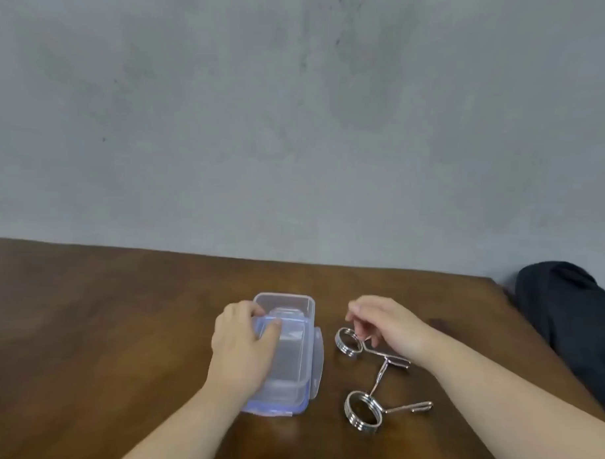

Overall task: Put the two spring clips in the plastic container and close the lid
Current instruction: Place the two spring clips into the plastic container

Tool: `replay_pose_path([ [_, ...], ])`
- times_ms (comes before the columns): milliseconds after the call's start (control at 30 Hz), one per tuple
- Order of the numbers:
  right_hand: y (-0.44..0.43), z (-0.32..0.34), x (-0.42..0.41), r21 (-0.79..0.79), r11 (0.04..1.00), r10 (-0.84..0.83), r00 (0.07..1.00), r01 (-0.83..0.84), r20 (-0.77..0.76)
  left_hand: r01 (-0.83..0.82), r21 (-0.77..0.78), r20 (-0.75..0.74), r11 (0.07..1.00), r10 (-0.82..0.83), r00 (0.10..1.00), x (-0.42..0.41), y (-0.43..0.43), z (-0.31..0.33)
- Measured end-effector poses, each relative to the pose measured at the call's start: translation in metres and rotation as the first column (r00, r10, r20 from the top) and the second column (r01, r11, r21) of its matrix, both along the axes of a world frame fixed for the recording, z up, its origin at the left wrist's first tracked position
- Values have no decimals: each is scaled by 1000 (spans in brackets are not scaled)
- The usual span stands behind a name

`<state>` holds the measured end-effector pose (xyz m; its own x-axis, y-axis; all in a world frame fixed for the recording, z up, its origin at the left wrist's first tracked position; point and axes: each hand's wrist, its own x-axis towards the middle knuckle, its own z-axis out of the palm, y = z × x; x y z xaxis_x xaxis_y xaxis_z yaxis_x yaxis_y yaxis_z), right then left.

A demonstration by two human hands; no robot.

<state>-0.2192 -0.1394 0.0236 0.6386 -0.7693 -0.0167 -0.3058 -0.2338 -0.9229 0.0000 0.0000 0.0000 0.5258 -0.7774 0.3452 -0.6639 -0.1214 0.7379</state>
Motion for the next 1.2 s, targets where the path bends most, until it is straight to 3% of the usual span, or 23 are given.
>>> replay_pose_path([
  [133, 23, -29, -15, -173, 974, 71, 919, -148, -387, -196, 24, -209, 980, 197, 958, 0, 28, -37],
  [233, 40, -46, -23, -295, 897, 90, 790, -328, -607, -141, -1, -417, 990, 128, 900, -7, 32, -54],
  [333, 47, -59, -25, -368, 836, 54, 727, -408, -684, -93, -21, -520, 995, 69, 851, -12, 29, -65],
  [500, 51, -64, -26, -400, 814, 21, 710, -421, -704, -47, -21, -584, 999, 26, 811, -2, 22, -71],
  [600, 50, -63, -31, -332, 867, 53, 729, -372, -682, -36, -11, -619, 999, 22, 785, 5, 16, -68],
  [767, 43, -47, -36, -324, 922, 26, 868, -213, -496, -13, -45, -661, 999, -19, 750, 19, 2, -63],
  [933, 32, -3, -18, -441, 889, -22, 950, -124, -312, 62, -65, -684, 996, -89, 724, 36, -18, -57],
  [1033, 21, 20, 7, -490, 855, -17, 936, -169, -352, 66, -73, -702, 995, -99, 705, 52, -34, -56],
  [1200, 3, 41, 69, -511, 783, 19, 834, -356, -552, 118, -60, -688, 991, -126, 714, 79, -63, -68],
])
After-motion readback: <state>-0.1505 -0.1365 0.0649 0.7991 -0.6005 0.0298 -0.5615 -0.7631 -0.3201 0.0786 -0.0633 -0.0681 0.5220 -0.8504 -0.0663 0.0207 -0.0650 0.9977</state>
